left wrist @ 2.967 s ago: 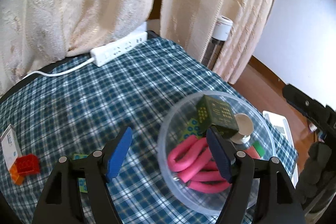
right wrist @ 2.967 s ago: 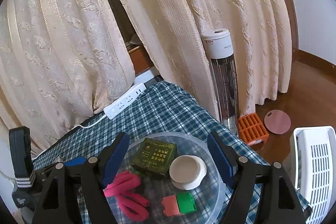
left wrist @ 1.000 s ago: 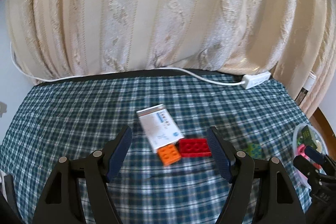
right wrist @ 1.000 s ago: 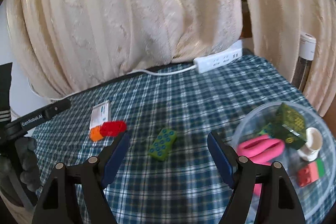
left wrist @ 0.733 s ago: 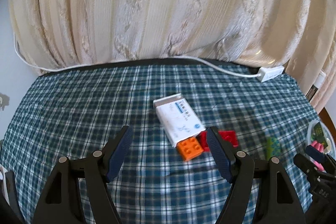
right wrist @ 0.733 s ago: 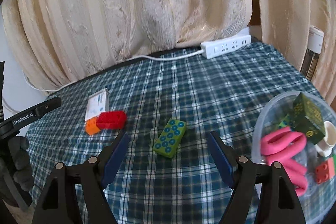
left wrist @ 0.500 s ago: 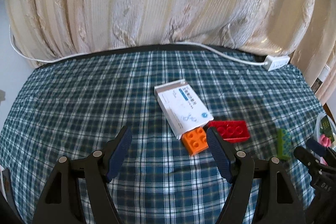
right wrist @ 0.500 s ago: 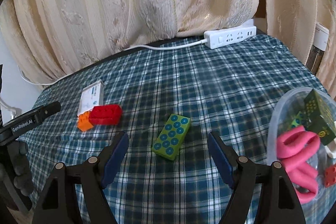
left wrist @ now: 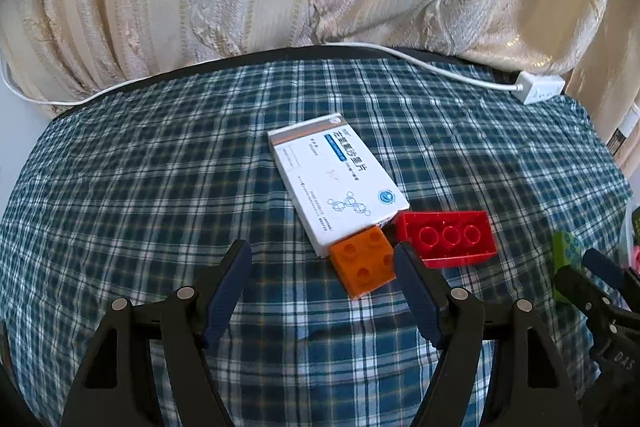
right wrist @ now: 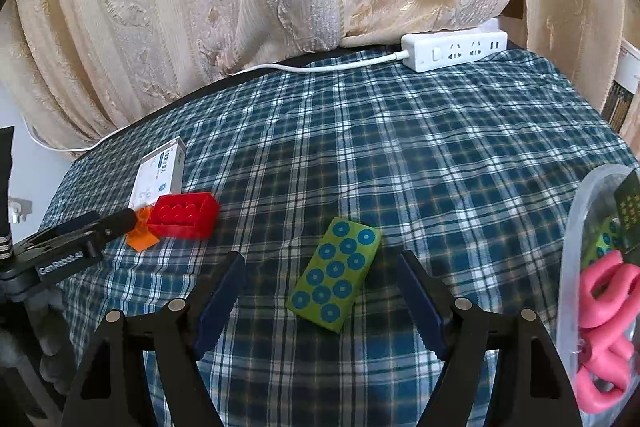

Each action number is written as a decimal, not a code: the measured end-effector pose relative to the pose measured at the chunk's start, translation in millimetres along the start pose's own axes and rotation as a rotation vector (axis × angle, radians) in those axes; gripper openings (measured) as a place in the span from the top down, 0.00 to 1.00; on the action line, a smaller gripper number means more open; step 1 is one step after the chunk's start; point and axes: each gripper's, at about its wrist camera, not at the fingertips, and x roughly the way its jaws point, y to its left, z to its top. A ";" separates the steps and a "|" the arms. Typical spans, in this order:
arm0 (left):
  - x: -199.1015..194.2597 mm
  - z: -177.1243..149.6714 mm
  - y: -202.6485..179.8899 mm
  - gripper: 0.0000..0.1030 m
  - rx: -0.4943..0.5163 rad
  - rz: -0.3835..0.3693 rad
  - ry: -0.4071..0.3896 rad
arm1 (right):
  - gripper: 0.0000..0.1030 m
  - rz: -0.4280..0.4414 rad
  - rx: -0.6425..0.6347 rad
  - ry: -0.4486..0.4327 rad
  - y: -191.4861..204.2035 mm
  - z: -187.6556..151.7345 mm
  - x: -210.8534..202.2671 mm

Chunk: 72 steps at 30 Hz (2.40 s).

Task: Organize objects
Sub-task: 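Move both tools back to the blocks remaining on the tablecloth, then grasp the orange block with the left gripper while the right gripper grasps the blue-dotted green block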

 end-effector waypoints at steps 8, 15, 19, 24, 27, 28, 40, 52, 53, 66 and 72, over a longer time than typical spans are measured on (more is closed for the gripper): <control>8.1 1.1 3.2 0.20 -0.005 -0.006 0.001 | 0.22 0.000 -0.008 0.008 3.5 0.1 7.1; 3.6 -3.6 12.0 0.19 -0.014 0.010 0.009 | 0.22 -0.016 -0.025 -0.002 5.6 -1.4 5.6; 1.3 -6.0 19.1 0.19 -0.032 0.019 0.026 | 0.22 -0.014 -0.023 -0.004 5.5 -2.0 5.3; -1.0 -9.7 19.7 0.19 -0.043 0.011 0.034 | 0.22 -0.004 -0.018 -0.009 4.2 -3.2 3.8; -0.6 -10.5 15.8 0.19 -0.041 -0.013 0.030 | 0.22 -0.004 -0.029 -0.016 6.1 -3.6 3.0; -0.4 -10.8 15.3 0.19 -0.042 -0.019 0.030 | 0.22 -0.004 -0.032 -0.017 6.5 -3.5 3.0; 19.2 -10.6 21.1 0.34 -0.048 0.011 0.051 | 0.23 -0.016 -0.062 0.012 10.8 0.5 11.9; 10.0 -14.7 12.3 0.68 0.001 -0.001 0.050 | 0.62 -0.078 -0.052 0.004 2.8 2.4 10.1; 8.2 -15.6 12.0 0.68 0.000 -0.001 0.049 | 0.65 -0.074 -0.043 0.003 0.2 2.4 9.6; -21.1 -13.9 6.1 0.69 0.007 -0.023 -0.007 | 0.69 -0.051 -0.016 -0.041 -3.4 -2.0 -0.5; -32.3 -14.6 -1.3 0.69 0.018 -0.043 -0.027 | 0.69 -0.055 -0.047 -0.081 3.7 -2.7 -10.5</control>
